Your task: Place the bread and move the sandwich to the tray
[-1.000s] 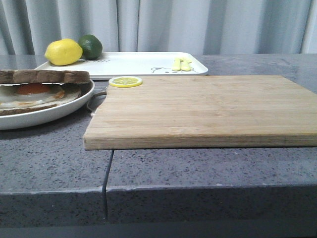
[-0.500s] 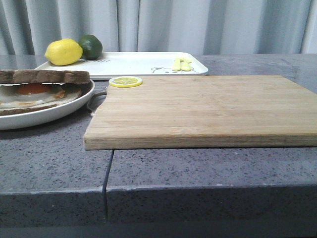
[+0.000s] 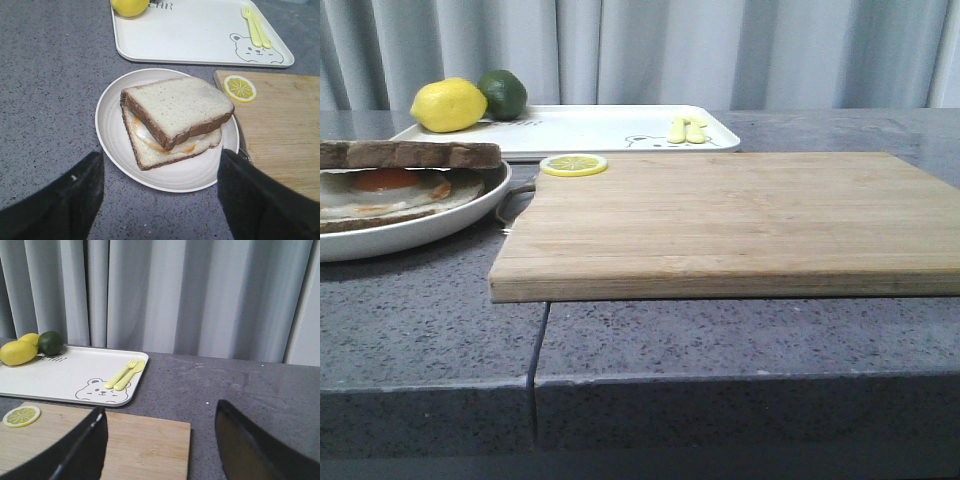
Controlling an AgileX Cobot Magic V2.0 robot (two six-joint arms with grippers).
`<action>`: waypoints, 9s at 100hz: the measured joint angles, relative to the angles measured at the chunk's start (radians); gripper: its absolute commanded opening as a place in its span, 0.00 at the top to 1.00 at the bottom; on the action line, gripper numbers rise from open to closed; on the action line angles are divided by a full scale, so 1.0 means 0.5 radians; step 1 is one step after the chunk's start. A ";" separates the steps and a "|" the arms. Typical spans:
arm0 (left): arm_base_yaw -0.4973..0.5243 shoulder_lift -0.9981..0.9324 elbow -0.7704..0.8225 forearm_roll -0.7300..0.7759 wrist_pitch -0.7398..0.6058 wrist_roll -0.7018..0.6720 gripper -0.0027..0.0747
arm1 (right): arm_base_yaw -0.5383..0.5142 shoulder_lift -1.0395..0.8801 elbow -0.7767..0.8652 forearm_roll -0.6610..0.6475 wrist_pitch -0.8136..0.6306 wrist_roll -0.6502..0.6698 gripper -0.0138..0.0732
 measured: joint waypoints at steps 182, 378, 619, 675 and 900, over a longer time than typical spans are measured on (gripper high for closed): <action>0.166 1.506 -0.007 -0.257 -0.556 -0.115 0.38 | 0.000 0.000 0.000 0.000 -0.003 0.005 0.30; 0.176 1.412 -0.140 -0.478 -0.320 -0.120 0.99 | 0.000 0.000 0.000 0.000 -0.003 0.005 0.30; -0.087 3.488 -2.865 -0.760 0.421 -0.213 0.99 | 0.000 0.000 0.000 0.000 -0.003 0.005 0.30; -0.104 3.583 -2.865 -0.751 0.358 -0.213 0.99 | 0.000 0.000 0.000 0.000 -0.003 0.005 0.30; -0.073 3.005 -3.824 -0.027 0.826 -0.233 0.59 | -0.005 0.000 0.000 0.000 -0.064 0.005 0.30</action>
